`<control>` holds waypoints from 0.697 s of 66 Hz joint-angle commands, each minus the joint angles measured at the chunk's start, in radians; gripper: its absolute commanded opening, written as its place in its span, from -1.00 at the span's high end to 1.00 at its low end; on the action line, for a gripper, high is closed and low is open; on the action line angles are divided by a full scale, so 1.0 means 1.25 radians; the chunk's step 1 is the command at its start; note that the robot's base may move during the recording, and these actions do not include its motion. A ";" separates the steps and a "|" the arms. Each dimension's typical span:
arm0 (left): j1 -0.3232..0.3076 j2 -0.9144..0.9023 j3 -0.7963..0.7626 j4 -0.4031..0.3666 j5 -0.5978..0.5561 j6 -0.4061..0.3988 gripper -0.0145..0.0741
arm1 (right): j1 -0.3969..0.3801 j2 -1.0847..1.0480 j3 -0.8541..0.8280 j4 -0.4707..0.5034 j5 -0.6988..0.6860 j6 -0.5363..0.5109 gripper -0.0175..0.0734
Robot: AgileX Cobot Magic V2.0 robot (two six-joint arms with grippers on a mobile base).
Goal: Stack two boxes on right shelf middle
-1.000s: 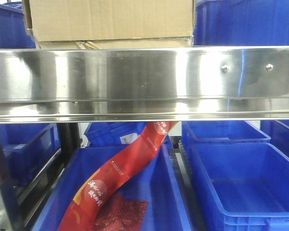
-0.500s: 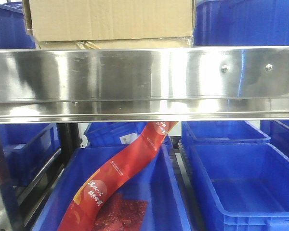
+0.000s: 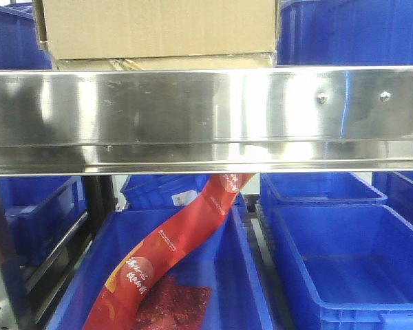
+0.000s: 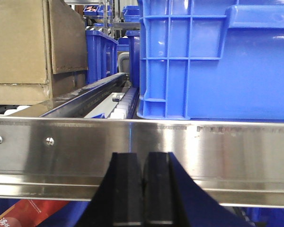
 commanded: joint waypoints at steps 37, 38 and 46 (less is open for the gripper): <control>-0.003 -0.009 0.020 -0.008 0.002 -0.004 0.92 | -0.002 -0.003 0.002 0.004 -0.009 -0.002 0.97; -0.003 -0.009 0.020 -0.008 0.002 -0.004 0.92 | -0.002 -0.003 0.002 0.004 -0.009 -0.002 0.97; -0.003 -0.009 0.020 -0.008 0.002 -0.004 0.92 | -0.002 -0.003 0.002 0.004 -0.009 -0.002 0.97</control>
